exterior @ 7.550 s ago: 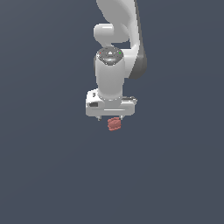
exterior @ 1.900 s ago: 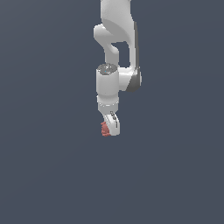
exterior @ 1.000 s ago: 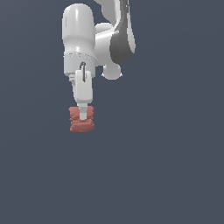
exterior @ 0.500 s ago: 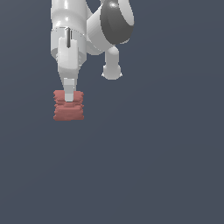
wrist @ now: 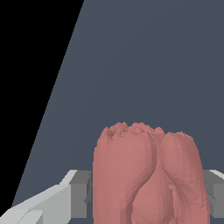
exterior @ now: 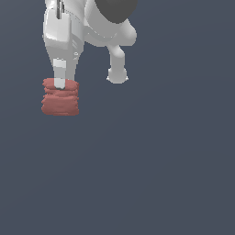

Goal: Pick up the object and move it to a goal position.

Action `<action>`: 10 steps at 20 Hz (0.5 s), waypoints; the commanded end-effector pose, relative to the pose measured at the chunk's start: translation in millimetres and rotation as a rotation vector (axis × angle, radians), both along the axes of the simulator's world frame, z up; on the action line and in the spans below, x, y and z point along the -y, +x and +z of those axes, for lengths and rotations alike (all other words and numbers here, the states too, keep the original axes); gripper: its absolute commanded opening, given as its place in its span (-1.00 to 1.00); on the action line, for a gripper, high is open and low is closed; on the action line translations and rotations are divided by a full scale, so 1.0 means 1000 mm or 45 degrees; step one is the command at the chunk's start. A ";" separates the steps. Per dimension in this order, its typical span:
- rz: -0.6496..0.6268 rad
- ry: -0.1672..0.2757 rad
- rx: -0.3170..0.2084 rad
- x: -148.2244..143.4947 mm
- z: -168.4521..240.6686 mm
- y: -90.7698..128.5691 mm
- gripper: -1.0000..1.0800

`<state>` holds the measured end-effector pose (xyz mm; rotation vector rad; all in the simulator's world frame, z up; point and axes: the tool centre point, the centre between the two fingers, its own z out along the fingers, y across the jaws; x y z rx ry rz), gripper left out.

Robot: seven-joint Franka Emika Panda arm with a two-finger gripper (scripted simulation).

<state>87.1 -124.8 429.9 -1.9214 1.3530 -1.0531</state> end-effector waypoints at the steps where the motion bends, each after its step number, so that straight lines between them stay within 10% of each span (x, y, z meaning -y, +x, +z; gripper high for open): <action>1: 0.002 0.001 0.029 0.003 0.009 -0.001 -1.00; 10: 0.007 0.006 0.119 0.012 0.038 -0.007 -1.00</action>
